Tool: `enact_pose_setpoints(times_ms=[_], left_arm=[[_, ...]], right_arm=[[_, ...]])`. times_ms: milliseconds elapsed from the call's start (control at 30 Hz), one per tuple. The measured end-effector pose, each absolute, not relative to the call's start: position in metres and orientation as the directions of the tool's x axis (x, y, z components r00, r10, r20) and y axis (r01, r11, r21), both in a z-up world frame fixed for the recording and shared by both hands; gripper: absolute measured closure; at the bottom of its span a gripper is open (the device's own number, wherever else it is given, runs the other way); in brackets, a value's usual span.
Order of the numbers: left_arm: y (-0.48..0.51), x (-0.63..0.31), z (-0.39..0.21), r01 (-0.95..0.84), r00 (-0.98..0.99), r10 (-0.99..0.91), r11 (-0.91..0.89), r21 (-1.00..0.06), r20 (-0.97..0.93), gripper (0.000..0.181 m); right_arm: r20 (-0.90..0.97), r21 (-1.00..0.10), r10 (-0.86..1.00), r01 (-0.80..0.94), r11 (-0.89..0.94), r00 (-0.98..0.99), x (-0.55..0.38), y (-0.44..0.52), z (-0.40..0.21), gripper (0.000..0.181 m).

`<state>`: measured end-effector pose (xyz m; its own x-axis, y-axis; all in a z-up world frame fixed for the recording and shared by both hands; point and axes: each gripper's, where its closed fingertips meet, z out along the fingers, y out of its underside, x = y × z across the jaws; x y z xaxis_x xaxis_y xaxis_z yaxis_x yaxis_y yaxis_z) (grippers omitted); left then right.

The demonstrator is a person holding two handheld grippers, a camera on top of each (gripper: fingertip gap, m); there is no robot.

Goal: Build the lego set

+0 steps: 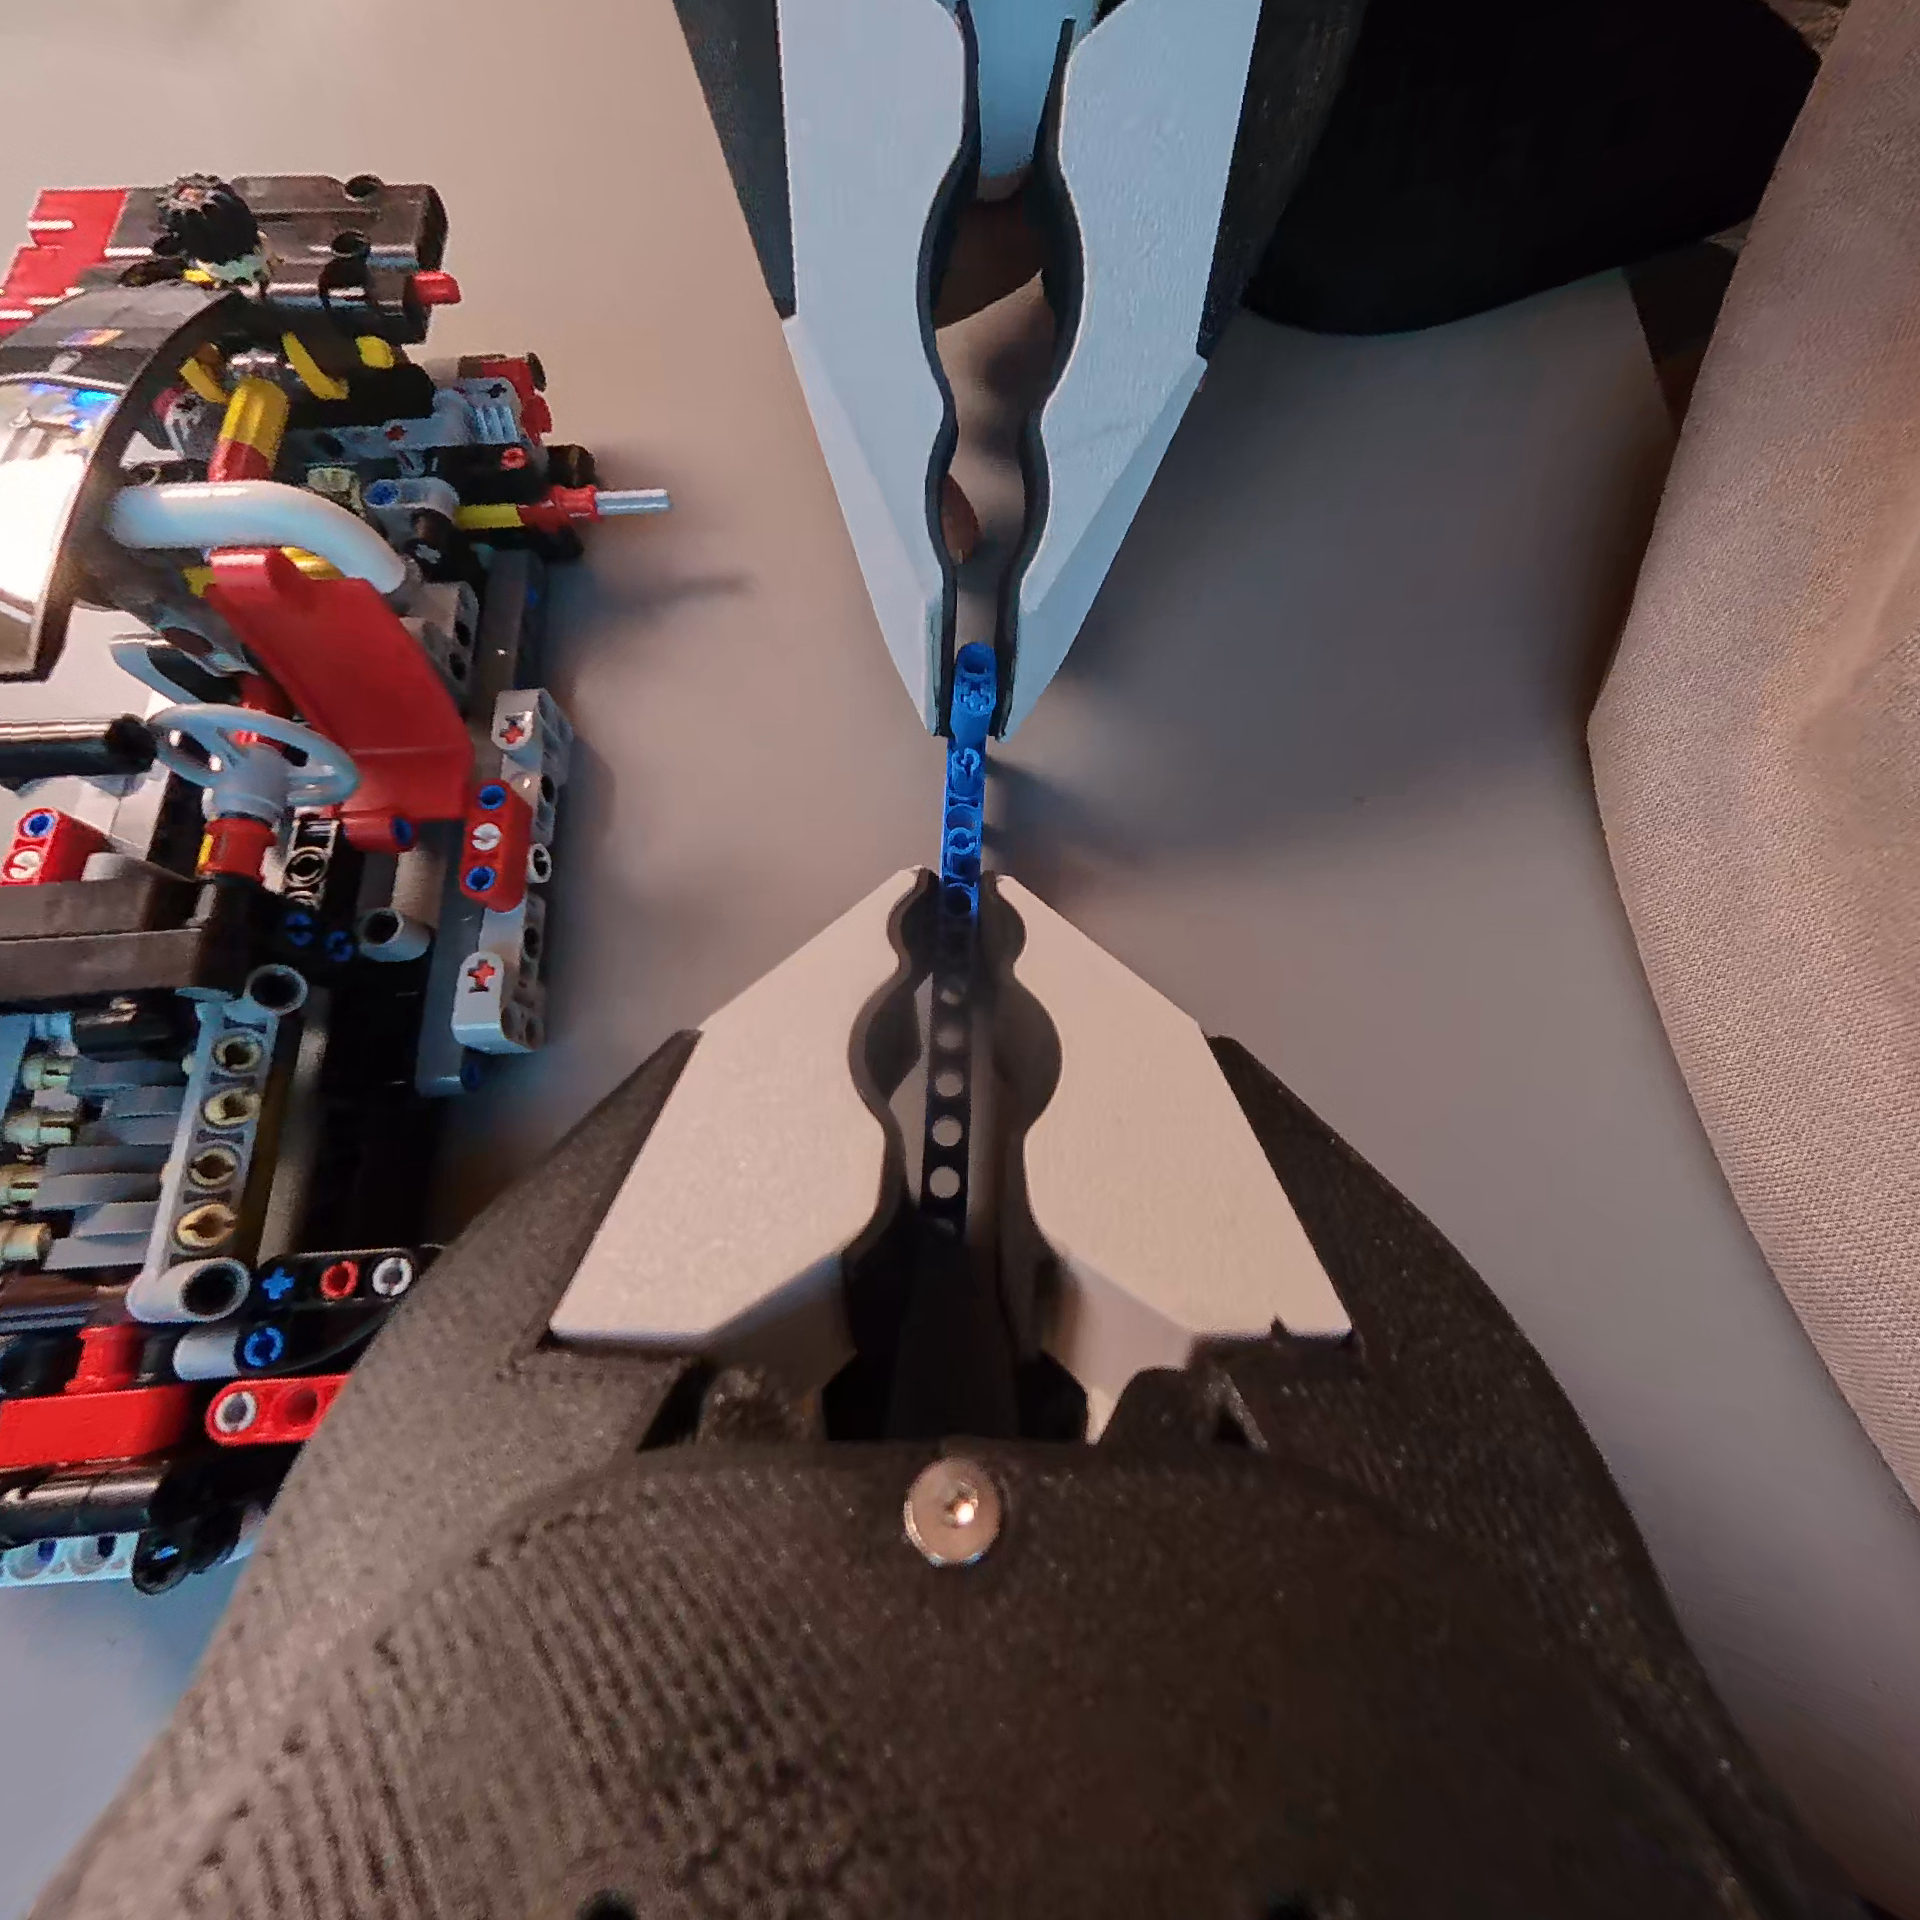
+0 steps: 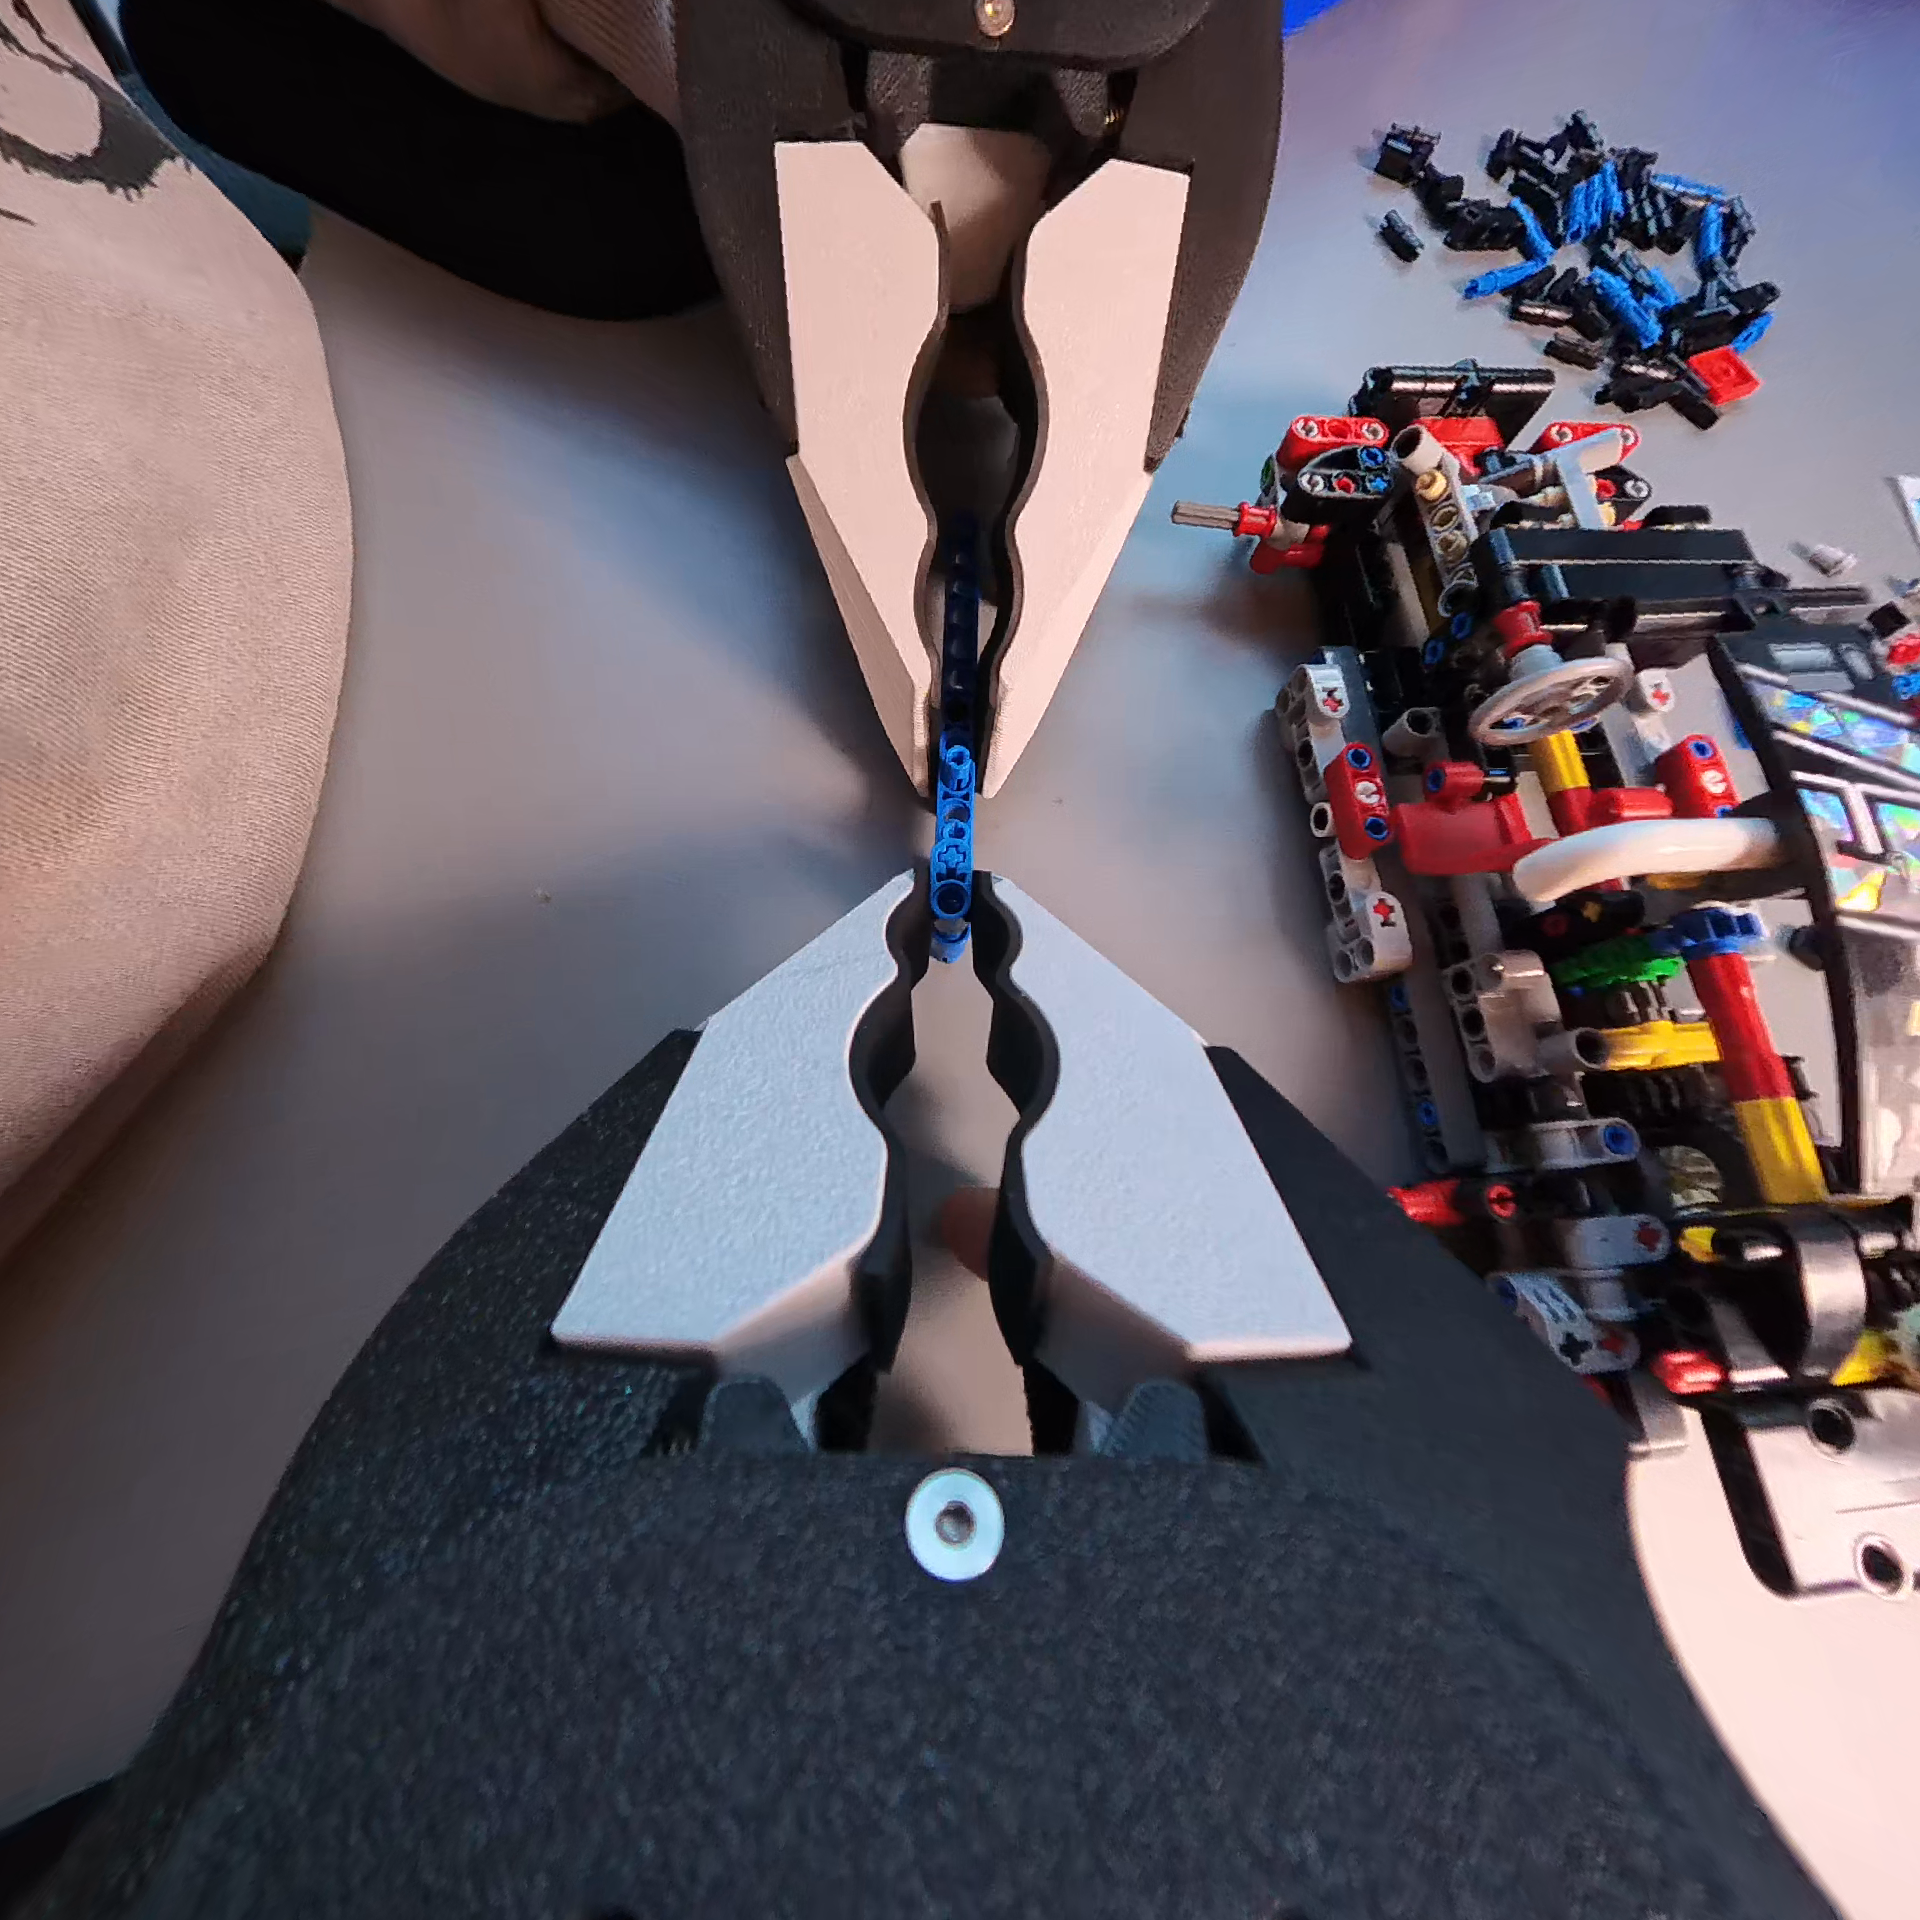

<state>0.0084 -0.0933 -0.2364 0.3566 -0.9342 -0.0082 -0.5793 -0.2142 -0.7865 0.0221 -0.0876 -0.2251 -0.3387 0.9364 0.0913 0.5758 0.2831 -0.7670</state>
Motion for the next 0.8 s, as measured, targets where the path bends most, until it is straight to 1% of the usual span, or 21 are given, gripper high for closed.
enact_pose_setpoints(times_ms=[67, 200, 333, 433, 633, 800], left_arm=[[-0.0937, 0.0085, -0.2364, -0.58, 0.354, -0.935, -0.212, -0.786, -0.009, 0.175], [-0.0937, 0.0084, -0.2364, -0.577, 0.353, -0.936, -0.22, -0.786, 0.003, 0.175], [-0.0938, 0.0081, -0.2365, -0.585, 0.355, -0.935, -0.202, -0.786, -0.024, 0.175], [-0.0939, 0.0081, -0.2363, -0.581, 0.351, -0.936, -0.212, -0.786, -0.007, 0.175], [-0.0941, 0.0079, -0.2365, -0.587, 0.345, -0.938, -0.196, -0.785, -0.024, 0.175], [-0.0944, 0.0069, -0.2368, -0.59, 0.346, -0.938, -0.189, -0.785, -0.035, 0.175]], right_arm=[[0.035, -0.757, 0.942, 0.607, 0.243, -0.335, 0.0222, -0.0878, -0.2259, 0.175], [0.007, -0.736, 0.932, 0.629, 0.25, -0.362, 0.0232, -0.0885, -0.2274, 0.175], [0.013, -0.73, 0.923, 0.628, 0.271, -0.384, 0.0242, -0.0888, -0.2283, 0.175], [0.004, -0.727, 0.922, 0.632, 0.269, -0.387, 0.0234, -0.0886, -0.229, 0.175], [-0.014, -0.692, 0.917, 0.666, 0.279, -0.4, 0.0244, -0.0889, -0.2307, 0.175], [-0.014, -0.694, 0.918, 0.665, 0.276, -0.396, 0.0246, -0.0888, -0.2314, 0.174]])
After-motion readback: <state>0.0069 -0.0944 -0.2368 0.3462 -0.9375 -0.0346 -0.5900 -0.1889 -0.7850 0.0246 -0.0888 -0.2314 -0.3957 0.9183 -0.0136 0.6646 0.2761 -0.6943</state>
